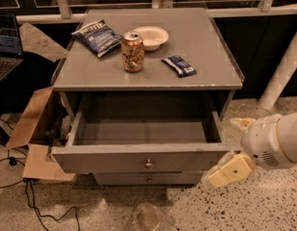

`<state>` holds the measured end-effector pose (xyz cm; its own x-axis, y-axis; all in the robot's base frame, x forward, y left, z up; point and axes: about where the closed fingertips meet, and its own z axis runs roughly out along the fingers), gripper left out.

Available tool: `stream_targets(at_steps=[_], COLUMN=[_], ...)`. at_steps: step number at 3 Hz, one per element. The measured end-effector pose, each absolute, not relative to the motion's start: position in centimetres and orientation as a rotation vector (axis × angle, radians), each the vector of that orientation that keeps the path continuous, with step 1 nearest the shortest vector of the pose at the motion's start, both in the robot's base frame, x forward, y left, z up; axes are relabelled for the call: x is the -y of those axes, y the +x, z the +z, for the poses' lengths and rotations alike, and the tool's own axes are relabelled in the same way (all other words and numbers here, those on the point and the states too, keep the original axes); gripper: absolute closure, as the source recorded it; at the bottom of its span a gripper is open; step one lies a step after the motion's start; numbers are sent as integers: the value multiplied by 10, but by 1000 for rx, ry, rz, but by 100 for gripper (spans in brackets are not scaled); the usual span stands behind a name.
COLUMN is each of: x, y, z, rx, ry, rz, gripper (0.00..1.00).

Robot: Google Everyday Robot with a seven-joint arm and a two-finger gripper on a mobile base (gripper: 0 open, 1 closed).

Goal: Close top drawer

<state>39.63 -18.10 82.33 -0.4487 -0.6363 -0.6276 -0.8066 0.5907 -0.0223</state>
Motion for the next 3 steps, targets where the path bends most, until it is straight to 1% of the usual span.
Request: stream_targets(at_steps=[1,2,3], x=[172,171,171], y=[407,409,409], z=[781,772,772], rx=[-2219,-2219,-2219], ry=[-1102,-1094,-1094], rz=[478,498,498], gripper=[0,0,18])
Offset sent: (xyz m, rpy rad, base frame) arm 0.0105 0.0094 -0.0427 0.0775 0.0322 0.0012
